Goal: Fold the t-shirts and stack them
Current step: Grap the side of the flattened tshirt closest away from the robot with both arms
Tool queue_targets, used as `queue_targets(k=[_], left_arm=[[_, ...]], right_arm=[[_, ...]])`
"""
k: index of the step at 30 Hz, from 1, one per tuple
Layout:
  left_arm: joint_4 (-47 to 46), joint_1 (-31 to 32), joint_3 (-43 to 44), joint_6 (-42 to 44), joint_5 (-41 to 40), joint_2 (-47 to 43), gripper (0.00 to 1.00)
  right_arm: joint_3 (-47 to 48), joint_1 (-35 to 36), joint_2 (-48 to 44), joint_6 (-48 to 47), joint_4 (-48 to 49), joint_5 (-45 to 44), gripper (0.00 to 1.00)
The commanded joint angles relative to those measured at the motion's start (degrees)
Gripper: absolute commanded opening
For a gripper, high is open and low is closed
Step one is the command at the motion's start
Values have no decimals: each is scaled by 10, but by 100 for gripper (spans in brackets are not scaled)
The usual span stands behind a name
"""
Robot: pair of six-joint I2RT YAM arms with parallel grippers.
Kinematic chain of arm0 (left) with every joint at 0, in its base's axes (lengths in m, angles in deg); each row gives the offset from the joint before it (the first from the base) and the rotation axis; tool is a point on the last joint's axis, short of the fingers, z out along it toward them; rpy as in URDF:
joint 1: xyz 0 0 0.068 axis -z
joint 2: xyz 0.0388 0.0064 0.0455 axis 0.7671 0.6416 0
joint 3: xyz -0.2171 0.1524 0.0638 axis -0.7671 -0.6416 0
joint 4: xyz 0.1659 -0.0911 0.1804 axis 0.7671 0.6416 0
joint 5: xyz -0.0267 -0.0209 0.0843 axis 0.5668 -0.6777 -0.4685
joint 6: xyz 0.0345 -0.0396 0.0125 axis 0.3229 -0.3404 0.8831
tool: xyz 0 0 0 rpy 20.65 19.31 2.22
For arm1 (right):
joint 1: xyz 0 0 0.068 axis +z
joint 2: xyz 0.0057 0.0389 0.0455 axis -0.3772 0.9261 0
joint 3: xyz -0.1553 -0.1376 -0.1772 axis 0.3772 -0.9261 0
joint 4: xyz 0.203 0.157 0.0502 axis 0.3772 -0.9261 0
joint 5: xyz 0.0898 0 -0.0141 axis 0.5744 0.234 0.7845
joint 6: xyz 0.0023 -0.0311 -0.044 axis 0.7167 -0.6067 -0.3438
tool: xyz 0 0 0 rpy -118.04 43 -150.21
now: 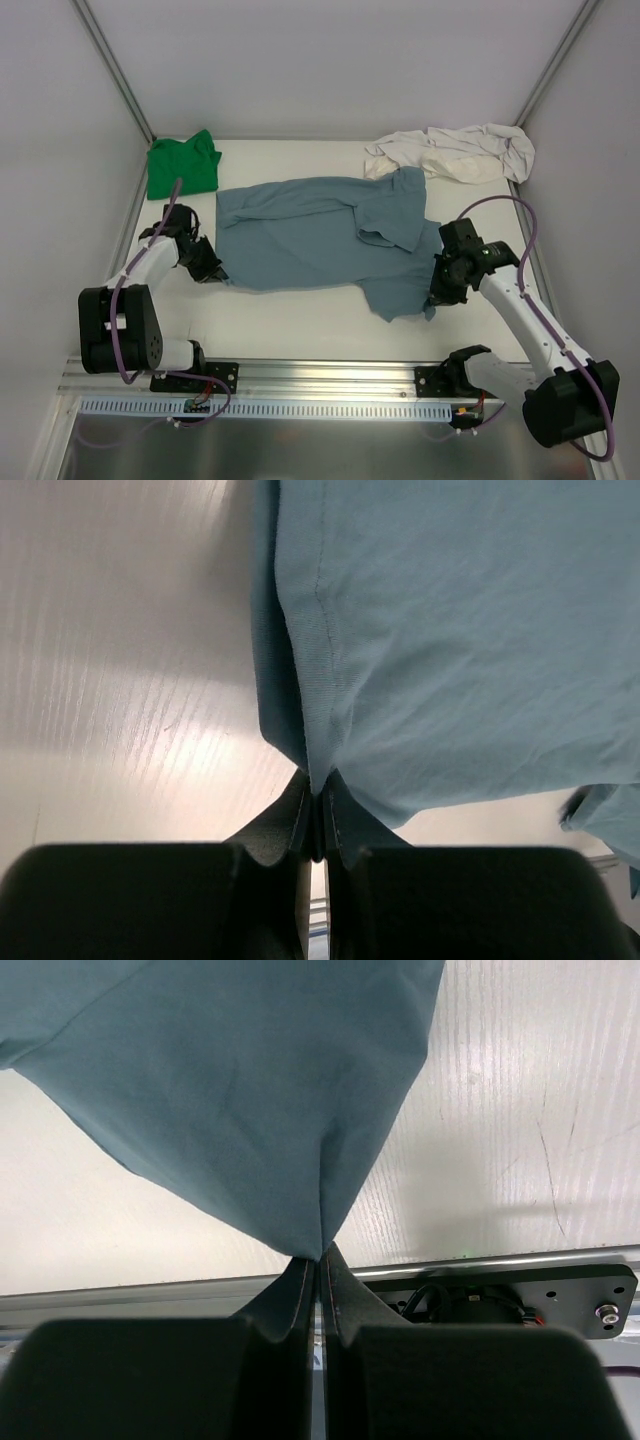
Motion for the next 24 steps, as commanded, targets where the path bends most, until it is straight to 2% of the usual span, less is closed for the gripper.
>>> queue_targets(k=[1,13,19,24], left_arm=[[44,-2,44,18,2,-24,0],[53,-2,80,-16,4,-38,0],[54,-2,96,-27,3,-41,0],[56,-2,111,-32,-1,-33,0]], right_arm=[[43,-4,8,7,-5,-2,0],[133,-20,82,-8,19,5,0],[190,-30,155,-19,48,33,0],[278,-38,238,-35,57,54,0]])
